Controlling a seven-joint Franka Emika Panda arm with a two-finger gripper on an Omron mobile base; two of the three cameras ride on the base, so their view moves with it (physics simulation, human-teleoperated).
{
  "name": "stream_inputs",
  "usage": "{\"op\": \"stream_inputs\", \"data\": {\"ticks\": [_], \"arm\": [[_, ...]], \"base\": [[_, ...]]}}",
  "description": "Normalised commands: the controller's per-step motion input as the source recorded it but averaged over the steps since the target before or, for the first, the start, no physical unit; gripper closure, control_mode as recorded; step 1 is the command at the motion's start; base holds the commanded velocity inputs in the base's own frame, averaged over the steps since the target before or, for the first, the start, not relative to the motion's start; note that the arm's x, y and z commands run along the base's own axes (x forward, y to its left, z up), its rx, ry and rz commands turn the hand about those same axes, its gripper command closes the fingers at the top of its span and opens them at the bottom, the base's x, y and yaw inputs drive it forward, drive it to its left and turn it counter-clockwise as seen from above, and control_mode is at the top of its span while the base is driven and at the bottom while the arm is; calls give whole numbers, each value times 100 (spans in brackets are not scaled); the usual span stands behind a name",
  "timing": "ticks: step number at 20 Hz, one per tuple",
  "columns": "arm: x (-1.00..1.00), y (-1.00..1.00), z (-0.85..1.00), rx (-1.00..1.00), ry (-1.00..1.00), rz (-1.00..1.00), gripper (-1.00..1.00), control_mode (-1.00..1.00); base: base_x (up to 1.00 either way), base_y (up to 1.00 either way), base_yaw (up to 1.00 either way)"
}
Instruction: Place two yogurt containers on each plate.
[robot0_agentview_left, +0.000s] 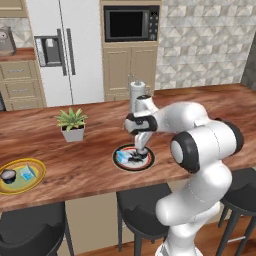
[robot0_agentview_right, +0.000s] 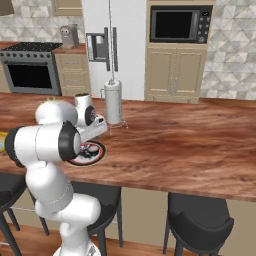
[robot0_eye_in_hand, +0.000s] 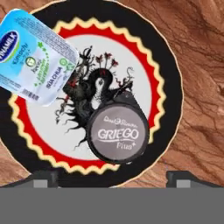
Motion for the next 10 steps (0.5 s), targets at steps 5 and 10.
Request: {"op": "stream_inputs", "data": {"ticks": [5,10], "arm": [[-66,-14,82,7,-21,-4,-100,-100],[-91,-38,38,2,-7,-21,-100,-100]], "base": [[0,0,0],[0,0,0]]}}
